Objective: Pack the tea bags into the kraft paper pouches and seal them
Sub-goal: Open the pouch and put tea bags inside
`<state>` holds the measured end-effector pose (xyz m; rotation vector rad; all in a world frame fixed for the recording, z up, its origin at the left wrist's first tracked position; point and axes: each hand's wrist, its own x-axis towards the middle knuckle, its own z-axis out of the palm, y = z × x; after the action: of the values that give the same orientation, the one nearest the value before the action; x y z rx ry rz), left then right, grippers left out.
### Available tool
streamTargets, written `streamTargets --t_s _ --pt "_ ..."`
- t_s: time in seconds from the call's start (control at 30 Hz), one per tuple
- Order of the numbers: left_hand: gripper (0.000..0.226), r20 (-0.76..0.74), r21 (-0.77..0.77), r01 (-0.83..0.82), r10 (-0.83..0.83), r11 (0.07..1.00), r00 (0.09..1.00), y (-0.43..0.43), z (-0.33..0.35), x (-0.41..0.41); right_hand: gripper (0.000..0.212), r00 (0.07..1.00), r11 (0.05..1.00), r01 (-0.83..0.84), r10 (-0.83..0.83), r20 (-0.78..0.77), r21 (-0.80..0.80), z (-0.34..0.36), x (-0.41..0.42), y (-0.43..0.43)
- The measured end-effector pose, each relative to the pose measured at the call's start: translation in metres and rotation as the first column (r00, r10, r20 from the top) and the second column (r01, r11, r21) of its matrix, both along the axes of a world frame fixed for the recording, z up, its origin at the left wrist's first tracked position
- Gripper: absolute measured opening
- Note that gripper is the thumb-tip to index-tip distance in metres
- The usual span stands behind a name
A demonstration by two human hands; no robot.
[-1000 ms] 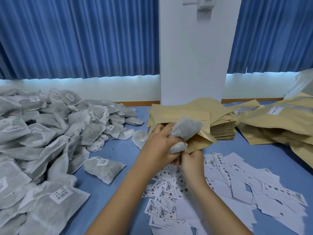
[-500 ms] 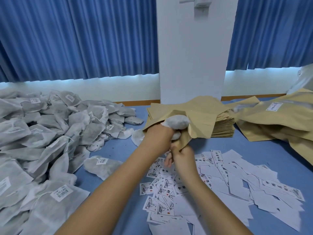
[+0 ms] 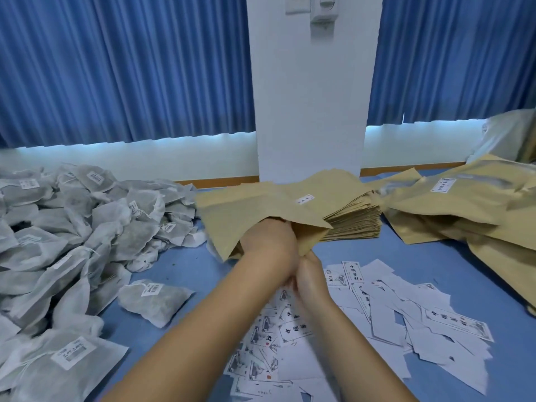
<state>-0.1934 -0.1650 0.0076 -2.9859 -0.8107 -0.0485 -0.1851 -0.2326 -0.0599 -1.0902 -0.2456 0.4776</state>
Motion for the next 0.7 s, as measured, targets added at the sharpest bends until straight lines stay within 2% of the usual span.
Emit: streamTargets --t_s 0.03,0.1,0.2,0.3,0.33,0.4,0.43,0.5,0.6,0.7 --pt "0.039 0.043 0.023 -0.062 0.061 0.998 0.997 -0.004 -0.004 -0.002 0.026 0.999 1.000 -0.007 0.008 -0.043 0.018 0.000 -0.001 0.001" --pt "0.044 -0.017 0.037 -0.153 0.153 0.988 0.988 -0.006 -0.012 -0.001 0.027 0.995 0.999 -0.028 0.031 -0.090 0.036 -0.001 -0.002 0.002" --pt "0.038 -0.062 0.114 -0.156 0.164 0.981 0.984 0.004 -0.017 0.005 0.028 0.990 0.998 -0.042 0.046 -0.134 0.039 -0.003 -0.004 0.005" --pt "0.044 -0.014 0.167 -0.232 0.237 0.958 0.971 0.024 -0.025 0.016 0.029 0.986 0.992 -0.121 0.123 -0.111 0.022 -0.005 -0.013 0.008" --pt "0.046 -0.039 0.174 -0.233 0.244 0.957 0.969 0.030 -0.024 0.015 0.036 0.986 0.989 -0.146 0.146 -0.078 0.004 -0.006 -0.014 0.009" --pt "0.036 -0.262 0.193 -0.212 0.259 0.958 0.930 0.044 -0.013 0.009 0.054 0.985 0.984 -0.170 0.170 0.004 -0.050 -0.007 -0.015 0.010" --pt "0.030 -0.307 0.163 -0.194 0.236 0.967 0.922 0.048 -0.007 0.008 0.058 0.982 0.982 -0.176 0.180 0.056 -0.064 -0.005 -0.015 0.010" --pt "0.033 -0.240 0.017 -0.112 0.113 0.994 0.964 0.046 0.007 0.009 0.058 0.971 0.983 -0.183 0.185 0.152 -0.027 0.001 -0.012 0.011" --pt "0.031 -0.118 -0.138 0.039 -0.056 0.990 0.991 0.004 0.023 -0.003 0.048 0.988 0.978 -0.108 0.085 0.129 0.181 0.008 -0.006 0.010" --pt "0.031 0.160 -0.017 0.153 -0.149 0.988 0.976 -0.026 0.026 -0.031 0.037 0.999 0.950 -0.024 0.011 0.042 0.312 0.011 0.002 0.002"
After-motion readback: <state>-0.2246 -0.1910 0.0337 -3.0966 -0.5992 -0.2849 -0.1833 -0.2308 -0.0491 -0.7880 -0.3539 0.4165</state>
